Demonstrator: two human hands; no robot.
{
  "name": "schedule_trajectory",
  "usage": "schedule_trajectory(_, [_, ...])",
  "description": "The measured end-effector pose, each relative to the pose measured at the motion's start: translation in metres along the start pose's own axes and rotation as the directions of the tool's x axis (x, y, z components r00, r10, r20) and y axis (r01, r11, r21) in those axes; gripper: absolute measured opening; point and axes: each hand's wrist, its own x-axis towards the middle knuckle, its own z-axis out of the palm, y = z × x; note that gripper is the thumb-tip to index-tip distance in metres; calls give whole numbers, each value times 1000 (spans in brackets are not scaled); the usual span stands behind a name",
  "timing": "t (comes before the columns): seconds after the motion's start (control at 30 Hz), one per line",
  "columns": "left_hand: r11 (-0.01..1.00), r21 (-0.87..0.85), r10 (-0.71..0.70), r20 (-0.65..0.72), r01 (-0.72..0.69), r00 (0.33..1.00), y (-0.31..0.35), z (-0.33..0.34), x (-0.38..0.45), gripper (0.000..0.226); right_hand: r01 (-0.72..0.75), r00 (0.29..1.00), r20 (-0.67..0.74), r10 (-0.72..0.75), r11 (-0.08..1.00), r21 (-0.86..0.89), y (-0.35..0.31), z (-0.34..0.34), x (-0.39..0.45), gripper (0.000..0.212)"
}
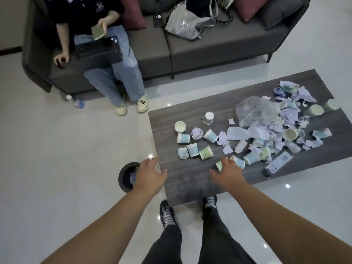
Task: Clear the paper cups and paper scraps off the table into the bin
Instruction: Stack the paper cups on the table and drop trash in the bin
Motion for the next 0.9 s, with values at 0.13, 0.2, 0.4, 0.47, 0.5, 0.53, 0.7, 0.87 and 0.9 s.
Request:
schedule_trajectory(0.13, [995,99,-32,54,26,998,10,48,18,63,65,992,115,-46,984,-166,10,10,48,79])
schedule_trajectory(0.2, [993,102,-66,73,58,995,15,72,27,68,101,986,150,-69,972,-211,13,12,68,82])
schedule_trajectory(0.4, [990,29,-140,81,138,987,24,128,64,62,286,958,9,-287,952,-110,19,27,120,61])
schedule_trajectory(0.47, [987,-1,-161,56,161,985,26,144,84,57,340,936,-68,-346,936,-88,18,37,134,53])
schedule_trajectory(0.5, [983,-27,-181,30,182,983,26,151,97,54,350,929,-101,-356,934,-74,16,42,141,51])
schedule_trajectory(0.53, [977,-63,-205,2,204,979,26,158,110,52,355,923,-131,-362,932,-75,13,47,147,49])
schedule_trajectory(0.7, [895,-277,-378,-52,350,925,21,196,189,68,384,867,-251,-431,898,-216,3,77,174,45])
schedule_trajectory(0.87, [818,-417,-441,-11,397,897,5,230,241,73,342,871,-305,-386,921,-188,-18,102,194,47])
schedule_trajectory(0.9, [816,-429,-433,-9,388,901,2,235,247,68,307,887,-304,-348,936,-174,-23,105,198,49])
